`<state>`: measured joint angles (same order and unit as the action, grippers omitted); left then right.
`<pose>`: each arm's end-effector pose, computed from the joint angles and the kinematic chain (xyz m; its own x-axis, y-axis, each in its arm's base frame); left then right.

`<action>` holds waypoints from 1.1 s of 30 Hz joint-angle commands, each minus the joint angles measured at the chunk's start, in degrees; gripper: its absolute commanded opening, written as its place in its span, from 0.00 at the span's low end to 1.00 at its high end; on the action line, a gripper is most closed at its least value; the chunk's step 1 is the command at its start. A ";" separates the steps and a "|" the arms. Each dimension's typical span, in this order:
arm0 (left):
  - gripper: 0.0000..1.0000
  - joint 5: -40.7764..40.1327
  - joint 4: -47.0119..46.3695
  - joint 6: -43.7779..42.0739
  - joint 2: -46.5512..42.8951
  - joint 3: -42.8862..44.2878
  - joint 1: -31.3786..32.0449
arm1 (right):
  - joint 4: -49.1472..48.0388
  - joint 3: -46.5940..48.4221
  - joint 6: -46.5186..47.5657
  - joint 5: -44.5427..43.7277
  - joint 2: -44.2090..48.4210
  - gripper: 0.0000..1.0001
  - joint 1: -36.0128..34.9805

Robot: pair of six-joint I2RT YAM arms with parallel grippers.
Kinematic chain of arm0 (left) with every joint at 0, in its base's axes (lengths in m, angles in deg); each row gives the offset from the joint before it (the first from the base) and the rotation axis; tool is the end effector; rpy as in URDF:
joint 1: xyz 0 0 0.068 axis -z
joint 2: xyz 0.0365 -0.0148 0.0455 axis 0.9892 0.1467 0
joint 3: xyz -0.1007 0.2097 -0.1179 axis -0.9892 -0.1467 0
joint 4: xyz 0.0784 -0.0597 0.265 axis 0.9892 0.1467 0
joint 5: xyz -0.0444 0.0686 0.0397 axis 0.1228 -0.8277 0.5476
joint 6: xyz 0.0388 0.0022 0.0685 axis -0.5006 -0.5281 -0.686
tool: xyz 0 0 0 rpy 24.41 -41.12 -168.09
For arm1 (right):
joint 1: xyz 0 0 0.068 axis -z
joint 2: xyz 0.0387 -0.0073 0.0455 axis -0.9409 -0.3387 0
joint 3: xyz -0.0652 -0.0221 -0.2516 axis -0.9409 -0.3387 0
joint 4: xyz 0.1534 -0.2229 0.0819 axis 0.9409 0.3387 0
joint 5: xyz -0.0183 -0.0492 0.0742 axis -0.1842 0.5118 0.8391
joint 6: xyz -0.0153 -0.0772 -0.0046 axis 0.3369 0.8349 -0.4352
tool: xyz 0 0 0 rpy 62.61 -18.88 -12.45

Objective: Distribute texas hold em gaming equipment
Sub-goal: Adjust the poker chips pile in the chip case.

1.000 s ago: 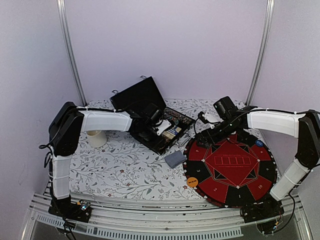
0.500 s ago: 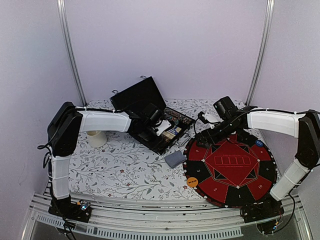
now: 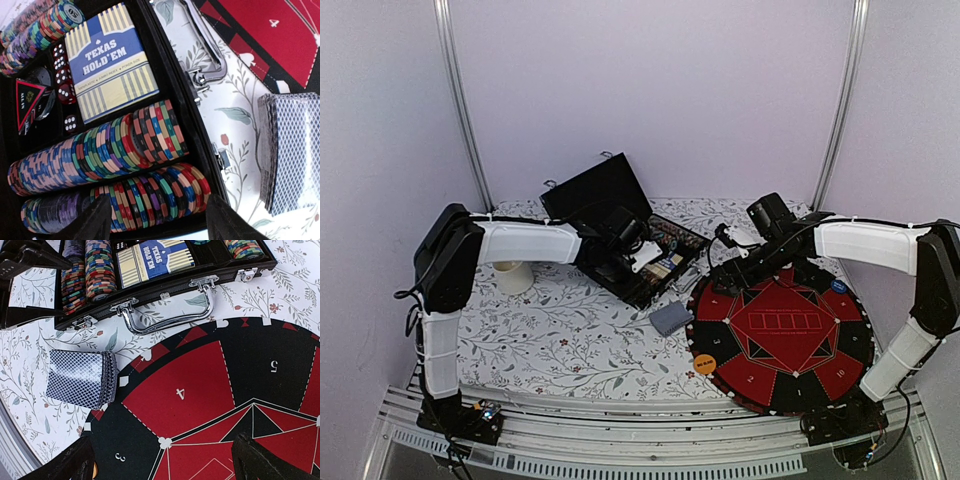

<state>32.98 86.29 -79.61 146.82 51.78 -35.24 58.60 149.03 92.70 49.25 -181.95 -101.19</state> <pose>0.3290 -0.3412 0.1201 -0.4104 0.7574 -0.5078 0.8247 0.5460 0.1479 0.3071 0.2014 0.1719 -0.7006 -0.4780 -0.5299 -0.6348 0.7566 0.1568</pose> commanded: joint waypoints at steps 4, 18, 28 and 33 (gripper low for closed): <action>0.72 2.93 -0.24 -1.19 1.10 -0.13 0.56 | 0.64 -0.66 0.81 1.27 -0.96 0.98 0.35; 0.64 3.30 -2.62 -1.69 0.35 0.08 0.40 | 0.80 -0.88 0.72 1.66 -1.15 0.97 0.37; 0.58 0.23 -1.14 -1.49 0.41 -0.75 0.12 | 0.81 -0.93 0.64 1.63 -1.03 0.97 0.39; 0.58 -2.90 0.34 -1.59 0.83 -1.07 -0.04 | 1.14 -0.69 0.72 1.57 -1.16 0.97 0.40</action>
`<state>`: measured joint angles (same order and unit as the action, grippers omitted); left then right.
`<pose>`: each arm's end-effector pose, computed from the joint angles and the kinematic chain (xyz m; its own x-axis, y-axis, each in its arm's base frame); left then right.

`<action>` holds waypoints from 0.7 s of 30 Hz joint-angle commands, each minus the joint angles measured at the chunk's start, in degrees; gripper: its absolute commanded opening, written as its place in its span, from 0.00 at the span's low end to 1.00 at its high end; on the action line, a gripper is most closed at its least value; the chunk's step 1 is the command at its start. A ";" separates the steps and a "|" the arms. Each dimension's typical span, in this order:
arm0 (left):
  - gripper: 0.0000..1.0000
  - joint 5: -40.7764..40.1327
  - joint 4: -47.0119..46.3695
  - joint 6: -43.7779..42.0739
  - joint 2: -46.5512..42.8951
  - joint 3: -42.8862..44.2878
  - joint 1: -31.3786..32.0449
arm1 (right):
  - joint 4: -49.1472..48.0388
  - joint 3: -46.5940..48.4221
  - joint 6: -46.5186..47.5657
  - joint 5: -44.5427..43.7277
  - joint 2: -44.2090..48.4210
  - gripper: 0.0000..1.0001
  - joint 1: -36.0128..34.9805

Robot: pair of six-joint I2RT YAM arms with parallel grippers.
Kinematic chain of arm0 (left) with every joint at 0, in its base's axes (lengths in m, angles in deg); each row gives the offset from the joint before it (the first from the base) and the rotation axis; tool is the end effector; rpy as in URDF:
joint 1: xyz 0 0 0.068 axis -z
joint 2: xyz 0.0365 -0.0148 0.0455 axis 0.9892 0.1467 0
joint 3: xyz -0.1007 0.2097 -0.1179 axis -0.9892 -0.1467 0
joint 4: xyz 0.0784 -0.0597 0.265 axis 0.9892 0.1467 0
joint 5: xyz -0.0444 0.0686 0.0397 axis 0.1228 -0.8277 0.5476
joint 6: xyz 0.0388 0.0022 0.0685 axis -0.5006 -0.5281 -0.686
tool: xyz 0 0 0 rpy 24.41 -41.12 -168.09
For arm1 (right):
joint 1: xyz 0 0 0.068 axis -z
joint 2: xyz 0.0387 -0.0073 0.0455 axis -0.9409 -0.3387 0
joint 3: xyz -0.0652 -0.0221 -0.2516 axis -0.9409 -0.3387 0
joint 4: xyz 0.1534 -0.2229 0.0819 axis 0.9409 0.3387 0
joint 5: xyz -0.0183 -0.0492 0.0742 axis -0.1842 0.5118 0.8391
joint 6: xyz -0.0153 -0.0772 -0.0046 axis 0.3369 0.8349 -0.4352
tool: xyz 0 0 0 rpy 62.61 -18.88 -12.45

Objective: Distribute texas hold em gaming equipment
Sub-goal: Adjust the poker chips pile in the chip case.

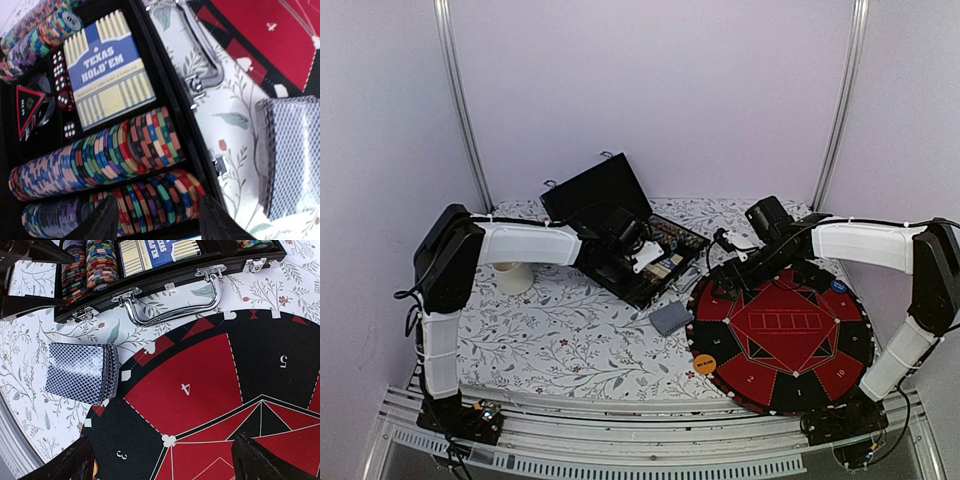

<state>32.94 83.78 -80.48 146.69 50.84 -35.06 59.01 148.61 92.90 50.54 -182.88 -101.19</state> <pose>0.3291 -0.3434 0.1190 -0.3849 0.7558 -0.5297 0.8290 0.5354 0.1616 0.3049 0.2019 0.1636 -0.7116 -0.4883 -0.5052 -0.6398 0.7475 0.1787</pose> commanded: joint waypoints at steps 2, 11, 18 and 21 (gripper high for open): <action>0.58 -4.74 3.03 -0.52 1.06 -0.18 -0.19 | 0.90 0.02 0.58 0.36 -0.32 0.97 0.40; 0.58 -12.52 3.28 1.57 1.13 0.86 -1.55 | 1.73 0.85 0.80 0.28 -0.42 0.97 0.34; 0.57 -11.67 -2.15 3.91 -0.67 -0.59 -3.36 | 1.40 0.94 0.77 2.06 -0.22 0.97 0.37; 0.56 -8.56 -3.74 4.34 -0.98 -1.11 -4.05 | 1.14 0.94 0.80 2.64 0.12 0.97 0.39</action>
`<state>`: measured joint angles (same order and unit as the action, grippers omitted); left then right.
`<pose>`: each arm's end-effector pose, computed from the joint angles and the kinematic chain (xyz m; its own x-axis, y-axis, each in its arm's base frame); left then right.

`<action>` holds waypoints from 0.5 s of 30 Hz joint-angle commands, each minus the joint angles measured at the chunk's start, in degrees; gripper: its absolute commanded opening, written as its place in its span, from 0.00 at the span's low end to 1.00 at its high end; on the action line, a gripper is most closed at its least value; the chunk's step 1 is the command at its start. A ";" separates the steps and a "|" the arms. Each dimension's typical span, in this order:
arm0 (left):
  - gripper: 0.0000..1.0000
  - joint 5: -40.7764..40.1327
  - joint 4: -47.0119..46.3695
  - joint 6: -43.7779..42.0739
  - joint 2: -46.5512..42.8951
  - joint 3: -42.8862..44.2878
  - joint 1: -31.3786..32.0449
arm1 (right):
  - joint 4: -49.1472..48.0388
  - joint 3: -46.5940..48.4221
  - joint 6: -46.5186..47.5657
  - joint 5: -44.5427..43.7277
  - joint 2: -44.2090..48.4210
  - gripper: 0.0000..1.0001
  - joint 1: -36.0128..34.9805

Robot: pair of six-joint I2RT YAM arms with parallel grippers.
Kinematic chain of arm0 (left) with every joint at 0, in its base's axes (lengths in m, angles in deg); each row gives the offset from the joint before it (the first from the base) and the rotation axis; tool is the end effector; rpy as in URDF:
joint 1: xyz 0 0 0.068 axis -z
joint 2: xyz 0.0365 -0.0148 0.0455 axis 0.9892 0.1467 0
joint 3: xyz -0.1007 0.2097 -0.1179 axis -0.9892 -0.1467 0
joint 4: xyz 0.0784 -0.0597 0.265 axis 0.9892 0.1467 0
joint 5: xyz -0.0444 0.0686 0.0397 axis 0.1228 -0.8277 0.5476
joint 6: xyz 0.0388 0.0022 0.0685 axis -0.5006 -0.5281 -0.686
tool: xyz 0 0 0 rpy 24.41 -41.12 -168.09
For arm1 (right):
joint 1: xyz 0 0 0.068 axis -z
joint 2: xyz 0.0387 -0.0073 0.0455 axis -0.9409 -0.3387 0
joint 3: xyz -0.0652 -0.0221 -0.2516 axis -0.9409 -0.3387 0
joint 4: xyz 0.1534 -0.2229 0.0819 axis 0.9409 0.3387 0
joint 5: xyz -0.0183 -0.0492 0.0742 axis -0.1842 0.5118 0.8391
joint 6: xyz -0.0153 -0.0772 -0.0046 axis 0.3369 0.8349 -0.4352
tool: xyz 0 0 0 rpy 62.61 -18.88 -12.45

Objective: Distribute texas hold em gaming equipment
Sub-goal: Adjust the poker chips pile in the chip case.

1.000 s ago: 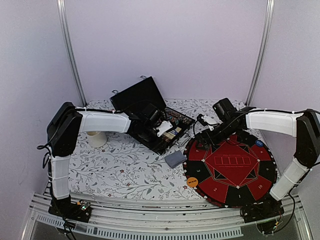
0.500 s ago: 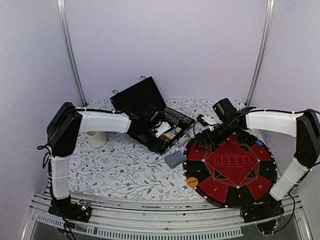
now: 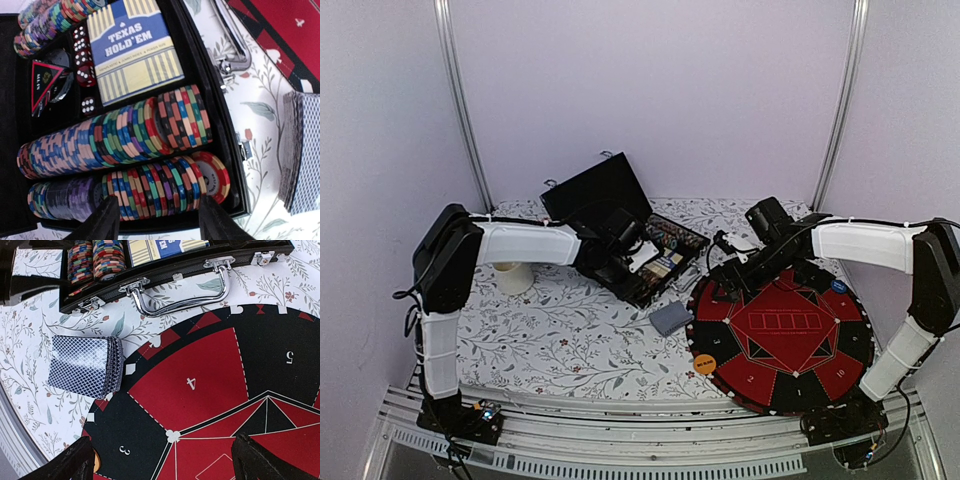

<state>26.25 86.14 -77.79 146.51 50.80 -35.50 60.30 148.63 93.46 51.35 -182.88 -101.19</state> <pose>0.3336 -0.3315 0.1177 -0.4527 0.7481 -0.4851 0.7604 0.6081 0.2282 0.3021 0.2012 0.1624 -0.7145 -0.5008 -0.4885 -0.6472 0.7384 0.1896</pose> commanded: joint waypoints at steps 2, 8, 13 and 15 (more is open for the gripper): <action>0.54 -1.44 -6.14 1.74 -0.26 -0.78 -3.65 | -0.13 0.80 0.15 1.78 0.32 0.97 0.39; 0.49 0.33 -4.79 1.72 1.59 0.22 -3.46 | -0.12 0.27 -0.08 1.85 0.11 0.97 0.36; 0.49 1.49 -3.86 1.47 1.05 -1.71 -2.96 | -0.03 0.23 -0.21 2.07 0.24 0.97 0.39; 0.50 1.49 -3.89 1.57 0.53 -2.67 -2.91 | 0.00 0.30 -0.21 2.17 0.29 0.97 0.36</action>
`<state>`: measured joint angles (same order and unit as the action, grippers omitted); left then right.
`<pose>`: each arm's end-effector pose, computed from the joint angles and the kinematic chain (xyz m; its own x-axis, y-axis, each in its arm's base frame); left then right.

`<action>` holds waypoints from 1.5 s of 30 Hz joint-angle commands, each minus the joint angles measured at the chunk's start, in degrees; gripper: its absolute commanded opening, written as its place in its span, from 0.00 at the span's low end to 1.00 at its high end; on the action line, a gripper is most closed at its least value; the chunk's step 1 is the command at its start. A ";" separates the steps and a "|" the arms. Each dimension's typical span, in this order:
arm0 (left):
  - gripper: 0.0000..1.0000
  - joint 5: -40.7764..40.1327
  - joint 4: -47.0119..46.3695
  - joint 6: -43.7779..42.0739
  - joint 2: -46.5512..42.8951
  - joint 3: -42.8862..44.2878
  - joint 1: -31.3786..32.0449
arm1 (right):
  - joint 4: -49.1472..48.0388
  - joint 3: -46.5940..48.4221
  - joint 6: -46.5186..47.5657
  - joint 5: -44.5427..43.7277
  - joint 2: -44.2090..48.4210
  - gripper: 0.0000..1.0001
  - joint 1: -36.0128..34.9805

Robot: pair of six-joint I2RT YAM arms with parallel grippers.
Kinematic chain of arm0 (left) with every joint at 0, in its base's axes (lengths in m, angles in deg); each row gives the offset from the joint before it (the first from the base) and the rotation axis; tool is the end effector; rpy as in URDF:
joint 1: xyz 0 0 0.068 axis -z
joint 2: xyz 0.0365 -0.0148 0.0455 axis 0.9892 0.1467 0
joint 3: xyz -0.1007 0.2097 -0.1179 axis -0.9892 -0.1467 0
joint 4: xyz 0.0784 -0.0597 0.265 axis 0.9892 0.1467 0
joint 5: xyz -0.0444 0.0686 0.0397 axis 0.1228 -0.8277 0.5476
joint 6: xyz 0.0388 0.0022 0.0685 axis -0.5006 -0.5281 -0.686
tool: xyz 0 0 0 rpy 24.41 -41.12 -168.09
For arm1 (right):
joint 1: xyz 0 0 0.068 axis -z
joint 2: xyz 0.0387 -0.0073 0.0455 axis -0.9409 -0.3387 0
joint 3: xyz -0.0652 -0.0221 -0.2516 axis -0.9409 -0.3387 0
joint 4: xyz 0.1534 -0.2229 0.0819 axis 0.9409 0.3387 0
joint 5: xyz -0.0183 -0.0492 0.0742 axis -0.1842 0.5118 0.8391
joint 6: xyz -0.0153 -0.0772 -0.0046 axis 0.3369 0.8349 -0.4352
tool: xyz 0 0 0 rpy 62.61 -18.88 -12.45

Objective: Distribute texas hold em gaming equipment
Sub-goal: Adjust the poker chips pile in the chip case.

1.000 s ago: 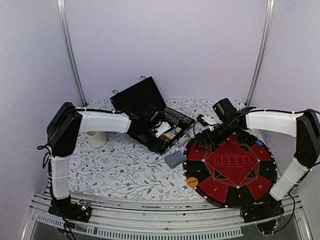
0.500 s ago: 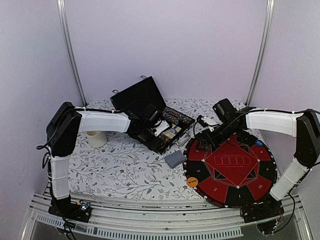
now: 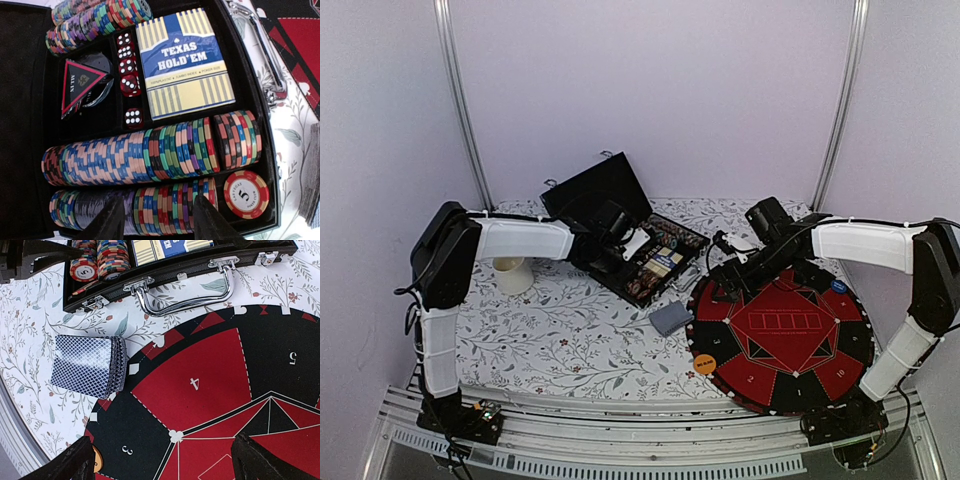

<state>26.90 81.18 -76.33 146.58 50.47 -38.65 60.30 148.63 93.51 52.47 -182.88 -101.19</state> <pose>0.3574 -0.3193 0.1219 -0.4799 0.6764 -0.5587 0.7061 0.6757 0.2115 0.3013 0.2022 0.1627 -0.7136 -0.5009 -0.4897 -0.6529 0.7290 0.2057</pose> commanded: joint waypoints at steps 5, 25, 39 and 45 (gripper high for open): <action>0.50 -2.43 1.00 0.81 0.18 -2.22 -0.10 | -0.45 0.56 -0.41 2.07 -0.14 0.96 0.39; 0.74 11.82 -6.62 -3.25 -9.68 -4.22 0.72 | -10.02 7.44 -5.36 11.30 -5.08 0.89 -3.03; 0.92 5.94 1.13 -8.38 0.90 0.53 3.96 | -9.04 3.65 -4.39 8.39 -2.53 0.89 -3.05; 0.81 3.61 1.16 -6.21 1.60 1.40 3.22 | -8.99 3.10 -4.34 8.46 -2.17 0.89 -3.03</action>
<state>32.10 81.46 -83.72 147.89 49.62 -34.45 51.23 152.57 88.98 61.41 -187.26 -104.27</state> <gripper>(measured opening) 0.864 0.893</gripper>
